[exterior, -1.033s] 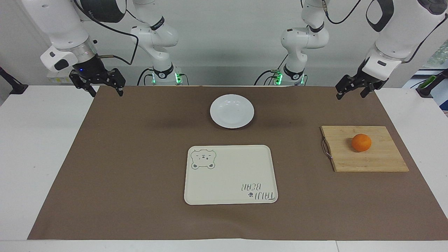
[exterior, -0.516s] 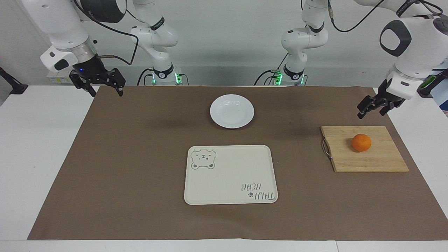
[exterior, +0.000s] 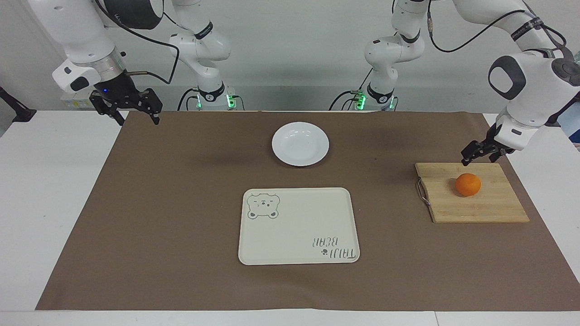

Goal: Place orange and plate with both arms
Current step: 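Reach the left gripper to the orange on the wooden board and grasp it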

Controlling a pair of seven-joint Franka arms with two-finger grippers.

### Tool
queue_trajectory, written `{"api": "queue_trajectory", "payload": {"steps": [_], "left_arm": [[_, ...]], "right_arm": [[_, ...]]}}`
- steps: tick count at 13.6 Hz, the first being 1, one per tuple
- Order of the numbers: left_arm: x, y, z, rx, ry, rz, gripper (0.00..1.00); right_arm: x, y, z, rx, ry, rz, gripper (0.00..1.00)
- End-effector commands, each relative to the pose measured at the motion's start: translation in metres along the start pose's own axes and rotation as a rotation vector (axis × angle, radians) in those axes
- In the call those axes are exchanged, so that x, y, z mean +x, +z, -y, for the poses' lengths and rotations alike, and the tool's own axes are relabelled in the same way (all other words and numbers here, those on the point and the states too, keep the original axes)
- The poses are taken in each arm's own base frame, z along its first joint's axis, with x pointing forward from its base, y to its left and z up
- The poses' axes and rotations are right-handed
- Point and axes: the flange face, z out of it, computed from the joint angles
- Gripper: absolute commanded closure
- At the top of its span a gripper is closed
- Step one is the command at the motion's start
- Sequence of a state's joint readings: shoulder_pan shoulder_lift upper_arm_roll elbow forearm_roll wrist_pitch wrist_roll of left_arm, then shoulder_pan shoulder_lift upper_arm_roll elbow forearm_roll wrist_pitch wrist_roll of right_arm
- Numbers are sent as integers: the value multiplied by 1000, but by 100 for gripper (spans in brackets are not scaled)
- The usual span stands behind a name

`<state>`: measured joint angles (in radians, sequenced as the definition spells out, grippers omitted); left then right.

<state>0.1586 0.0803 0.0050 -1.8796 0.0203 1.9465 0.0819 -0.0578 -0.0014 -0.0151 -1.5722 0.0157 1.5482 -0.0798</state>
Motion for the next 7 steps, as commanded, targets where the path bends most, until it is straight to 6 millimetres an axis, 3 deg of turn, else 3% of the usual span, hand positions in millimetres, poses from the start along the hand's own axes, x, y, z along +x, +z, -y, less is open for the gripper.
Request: {"api": "queue_trajectory", "payload": {"steps": [1, 7], "left_arm": [[-6, 55, 26, 44, -5, -55, 0], [10, 107, 43, 51, -19, -69, 0]], "right_arm": [[-4, -1, -1, -2, -21, -1, 0], [-4, -2, -1, -3, -21, -2, 0]]}}
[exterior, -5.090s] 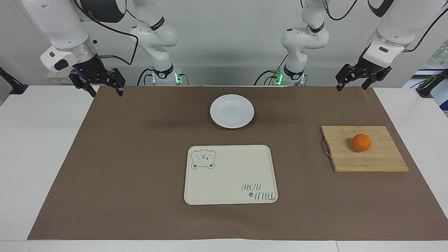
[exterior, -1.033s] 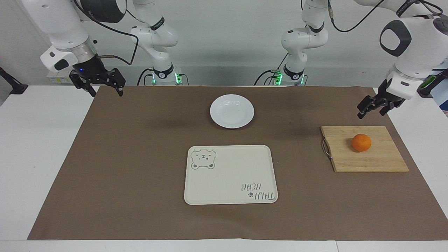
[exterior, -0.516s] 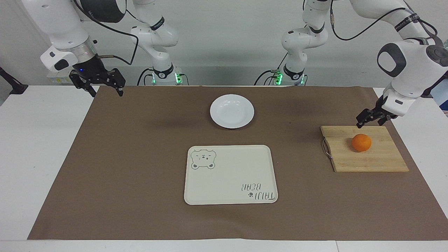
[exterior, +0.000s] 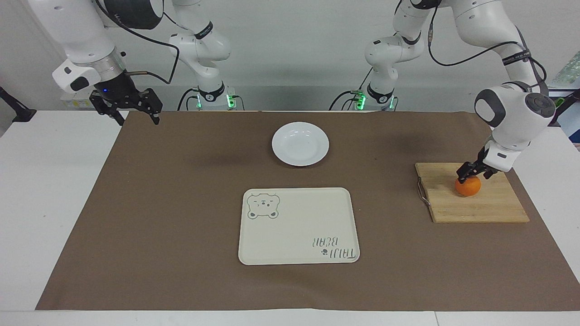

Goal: Place orange and plate with both arms
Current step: 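Reach the left gripper to the orange on the wooden board and grasp it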

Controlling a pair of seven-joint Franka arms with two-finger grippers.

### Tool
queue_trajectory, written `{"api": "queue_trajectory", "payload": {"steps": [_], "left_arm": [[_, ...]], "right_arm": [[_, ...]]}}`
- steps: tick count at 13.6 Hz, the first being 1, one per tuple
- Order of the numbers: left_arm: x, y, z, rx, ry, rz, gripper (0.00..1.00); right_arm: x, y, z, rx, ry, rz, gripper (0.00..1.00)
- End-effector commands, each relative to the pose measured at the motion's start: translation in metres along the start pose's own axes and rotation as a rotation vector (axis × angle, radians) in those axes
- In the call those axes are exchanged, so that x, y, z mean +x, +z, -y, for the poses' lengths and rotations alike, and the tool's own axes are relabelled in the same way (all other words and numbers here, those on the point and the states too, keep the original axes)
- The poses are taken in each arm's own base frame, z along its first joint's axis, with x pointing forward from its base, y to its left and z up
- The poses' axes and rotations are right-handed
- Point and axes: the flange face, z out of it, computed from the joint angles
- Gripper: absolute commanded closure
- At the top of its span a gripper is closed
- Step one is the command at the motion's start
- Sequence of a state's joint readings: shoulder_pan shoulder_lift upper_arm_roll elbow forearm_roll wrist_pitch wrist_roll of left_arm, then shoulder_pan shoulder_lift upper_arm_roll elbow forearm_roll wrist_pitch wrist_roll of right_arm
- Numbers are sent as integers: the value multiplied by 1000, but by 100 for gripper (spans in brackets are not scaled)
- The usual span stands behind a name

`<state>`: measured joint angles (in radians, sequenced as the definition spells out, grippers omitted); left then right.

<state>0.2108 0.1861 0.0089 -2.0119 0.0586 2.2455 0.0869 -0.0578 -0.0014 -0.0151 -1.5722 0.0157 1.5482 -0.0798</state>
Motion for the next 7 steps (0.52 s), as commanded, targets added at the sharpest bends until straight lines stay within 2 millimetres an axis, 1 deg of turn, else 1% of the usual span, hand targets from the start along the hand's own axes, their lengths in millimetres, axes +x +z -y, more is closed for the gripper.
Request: {"api": "queue_trajectory", "payload": {"steps": [1, 2, 3, 4, 7], "left_arm": [[1, 14, 10, 15, 7, -10, 0], [3, 15, 11, 16, 6, -27, 0], [4, 22, 12, 16, 2, -30, 0], [3, 24, 13, 16, 1, -24, 0], [0, 25, 12, 14, -6, -12, 0]], "right_arm": [[-4, -1, -1, -3, -21, -1, 0], [-4, -2, -1, -4, -21, -4, 0], [-4, -1, -1, -3, -21, -1, 0], [-4, -1, -1, -3, -21, -1, 0], [-4, -1, -1, -3, -21, -1, 0]]}}
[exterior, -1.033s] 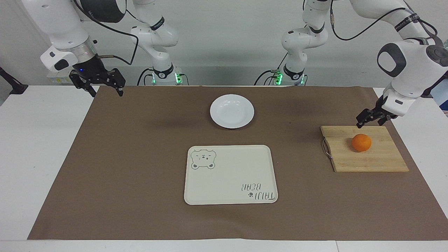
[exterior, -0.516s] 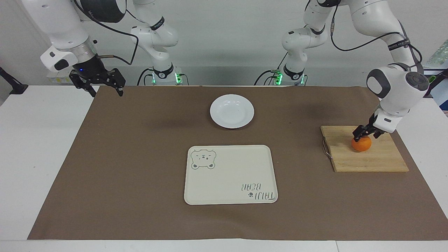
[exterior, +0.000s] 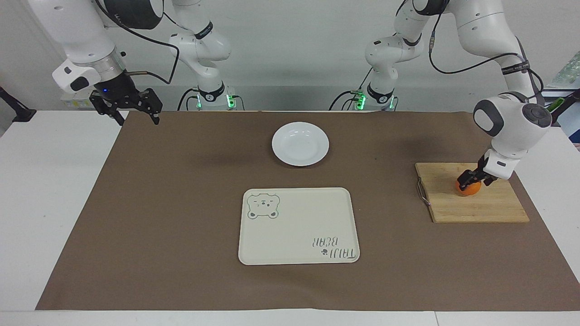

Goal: Place orange and plate with both arms
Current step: 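Reach the left gripper to the orange on the wooden board and grasp it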

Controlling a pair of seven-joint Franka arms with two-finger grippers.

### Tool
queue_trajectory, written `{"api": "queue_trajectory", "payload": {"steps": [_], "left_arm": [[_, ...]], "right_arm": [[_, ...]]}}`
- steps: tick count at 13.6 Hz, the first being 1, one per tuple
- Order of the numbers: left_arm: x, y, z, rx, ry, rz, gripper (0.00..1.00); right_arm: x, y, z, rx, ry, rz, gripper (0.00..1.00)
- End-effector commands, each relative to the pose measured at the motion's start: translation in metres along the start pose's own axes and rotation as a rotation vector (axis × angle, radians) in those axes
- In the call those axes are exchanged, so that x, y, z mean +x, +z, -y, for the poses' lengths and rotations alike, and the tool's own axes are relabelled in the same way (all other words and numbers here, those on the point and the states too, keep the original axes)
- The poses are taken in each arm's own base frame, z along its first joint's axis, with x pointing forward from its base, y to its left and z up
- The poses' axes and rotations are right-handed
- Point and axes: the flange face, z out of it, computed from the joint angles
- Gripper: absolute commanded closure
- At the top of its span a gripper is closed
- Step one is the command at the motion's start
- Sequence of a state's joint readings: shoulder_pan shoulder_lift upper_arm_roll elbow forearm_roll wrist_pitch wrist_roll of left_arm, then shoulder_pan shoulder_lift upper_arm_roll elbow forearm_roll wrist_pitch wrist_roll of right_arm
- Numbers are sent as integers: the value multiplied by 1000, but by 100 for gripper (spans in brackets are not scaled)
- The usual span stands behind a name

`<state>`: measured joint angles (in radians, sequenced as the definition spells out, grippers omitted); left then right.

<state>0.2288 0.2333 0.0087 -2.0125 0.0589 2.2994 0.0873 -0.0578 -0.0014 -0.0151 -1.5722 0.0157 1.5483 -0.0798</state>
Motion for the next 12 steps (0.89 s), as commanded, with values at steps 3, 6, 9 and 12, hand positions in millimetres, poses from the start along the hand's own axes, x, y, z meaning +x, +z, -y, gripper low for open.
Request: {"api": "queue_trajectory", "payload": {"steps": [3, 6, 9, 12], "left_arm": [[-10, 6, 2, 11, 8, 21, 0], [-11, 6, 4, 11, 10, 24, 9], [-14, 4, 1, 7, 16, 71, 63], [-8, -8, 3, 8, 54, 69, 98]], "right_arm": [[-4, -1, -1, -3, -21, -1, 0], [-4, -1, -1, -2, -21, -1, 0], [-4, -2, -1, -2, -21, -2, 0], [-4, -2, -1, -2, -21, -2, 0]]}}
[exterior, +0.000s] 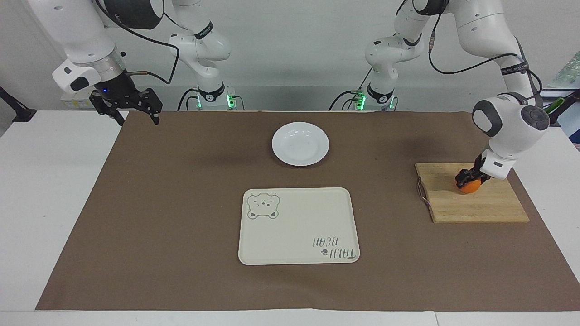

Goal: Place orange and plate with both arms
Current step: 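Reach the left gripper to the orange on the wooden board and grasp it, then carry the orange with the left gripper and set it on the white plate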

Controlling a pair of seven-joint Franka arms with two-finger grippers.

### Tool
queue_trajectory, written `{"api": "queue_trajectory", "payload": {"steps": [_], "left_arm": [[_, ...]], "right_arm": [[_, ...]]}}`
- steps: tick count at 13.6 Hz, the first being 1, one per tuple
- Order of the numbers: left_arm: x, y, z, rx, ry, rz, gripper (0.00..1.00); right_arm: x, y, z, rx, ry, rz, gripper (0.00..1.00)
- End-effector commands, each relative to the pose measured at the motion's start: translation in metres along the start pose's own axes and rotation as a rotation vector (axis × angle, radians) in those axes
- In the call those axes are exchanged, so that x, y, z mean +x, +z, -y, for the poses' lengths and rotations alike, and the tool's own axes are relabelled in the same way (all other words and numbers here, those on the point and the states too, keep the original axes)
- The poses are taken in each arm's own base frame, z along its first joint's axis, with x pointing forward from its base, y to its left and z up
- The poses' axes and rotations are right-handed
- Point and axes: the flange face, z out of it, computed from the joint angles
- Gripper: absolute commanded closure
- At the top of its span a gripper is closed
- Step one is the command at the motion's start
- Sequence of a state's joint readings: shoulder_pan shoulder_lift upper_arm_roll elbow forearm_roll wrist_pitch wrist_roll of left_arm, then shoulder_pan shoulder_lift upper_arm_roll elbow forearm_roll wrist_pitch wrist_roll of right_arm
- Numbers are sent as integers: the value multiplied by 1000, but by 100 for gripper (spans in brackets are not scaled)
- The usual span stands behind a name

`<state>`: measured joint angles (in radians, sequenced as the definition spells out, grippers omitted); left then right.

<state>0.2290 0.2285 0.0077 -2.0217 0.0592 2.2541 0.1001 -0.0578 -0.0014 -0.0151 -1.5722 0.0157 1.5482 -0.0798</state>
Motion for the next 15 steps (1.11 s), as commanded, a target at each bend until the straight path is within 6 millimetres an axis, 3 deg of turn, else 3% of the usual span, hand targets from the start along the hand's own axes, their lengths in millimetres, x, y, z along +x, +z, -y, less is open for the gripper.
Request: {"api": "queue_trajectory", "payload": {"steps": [1, 3, 5, 8, 10, 15], "left_arm": [[0, -31, -2, 14, 61, 34, 99], [-10, -79, -18, 11, 73, 76, 99], [-26, -122, -62, 14, 167, 75, 100], [-53, -168, -138, -31, 280, 84, 100], [-70, -185, -188, -59, 368, 90, 100], [-115, -197, -297, -194, 495, 104, 100]], "right_arm": [[-4, -2, -1, -3, -21, -2, 0], [-4, -1, -1, -2, -21, -1, 0], [-4, -1, -1, -3, -21, -1, 0], [-4, -2, -1, -2, -21, -2, 0], [-4, -1, -1, -2, -21, -1, 0], [-4, -1, -1, -3, -21, -1, 0]]}}
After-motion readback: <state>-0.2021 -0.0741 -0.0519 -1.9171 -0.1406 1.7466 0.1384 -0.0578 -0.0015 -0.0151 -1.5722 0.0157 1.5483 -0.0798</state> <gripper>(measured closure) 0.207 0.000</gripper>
